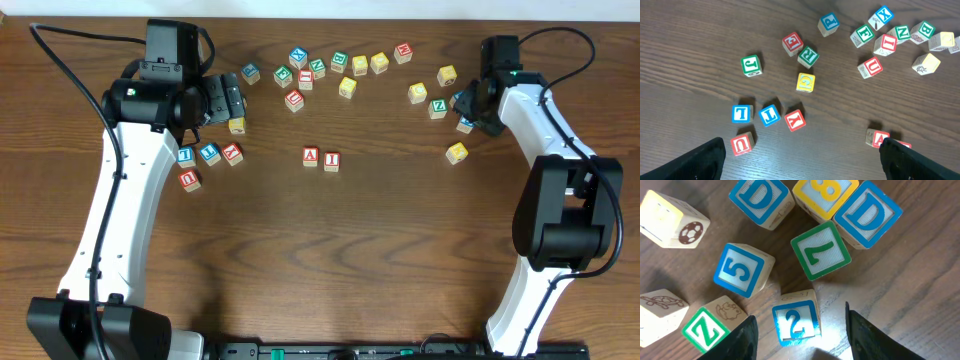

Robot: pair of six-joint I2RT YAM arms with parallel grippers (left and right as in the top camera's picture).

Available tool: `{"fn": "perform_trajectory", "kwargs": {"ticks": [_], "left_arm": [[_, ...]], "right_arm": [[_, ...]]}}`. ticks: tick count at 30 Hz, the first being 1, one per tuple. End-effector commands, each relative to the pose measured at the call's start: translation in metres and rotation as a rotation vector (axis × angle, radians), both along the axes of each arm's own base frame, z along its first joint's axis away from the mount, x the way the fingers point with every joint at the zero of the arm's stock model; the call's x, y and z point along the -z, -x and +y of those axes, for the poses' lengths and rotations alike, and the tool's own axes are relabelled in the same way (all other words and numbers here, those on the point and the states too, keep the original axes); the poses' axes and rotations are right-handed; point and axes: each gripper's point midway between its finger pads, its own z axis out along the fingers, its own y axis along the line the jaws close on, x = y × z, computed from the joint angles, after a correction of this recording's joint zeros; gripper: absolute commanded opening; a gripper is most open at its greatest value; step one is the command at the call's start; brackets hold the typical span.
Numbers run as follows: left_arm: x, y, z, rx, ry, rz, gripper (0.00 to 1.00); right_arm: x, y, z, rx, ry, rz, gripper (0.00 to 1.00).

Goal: Spell out AI2
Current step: 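Lower the right gripper onto the blue 2 block and grasp it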

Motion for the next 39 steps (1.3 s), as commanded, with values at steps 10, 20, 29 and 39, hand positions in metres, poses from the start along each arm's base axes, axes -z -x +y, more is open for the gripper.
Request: {"fn": "perform_trajectory", "kwargs": {"ticks": [10,20,29,39], "left_arm": [[-0.008,0.001,0.003,-0.001,-0.013,-0.021,0.98],[-0.008,0.001,0.003,-0.001,-0.013,-0.021,0.98],[-0.008,0.001,0.003,-0.001,-0.013,-0.021,0.98],[-0.008,0.001,0.003,-0.001,-0.013,-0.021,0.98]], "right_arm": [[0.023,0.000,0.006,-0.094,0.023,-0.005,0.52],[0.024,0.000,0.007,-0.095,0.023,-0.006,0.51],[0.036,0.007,0.007,-0.095,0.023,0.003,0.50],[0.038,0.006,0.007,-0.095,0.023,-0.007,0.41]]}}
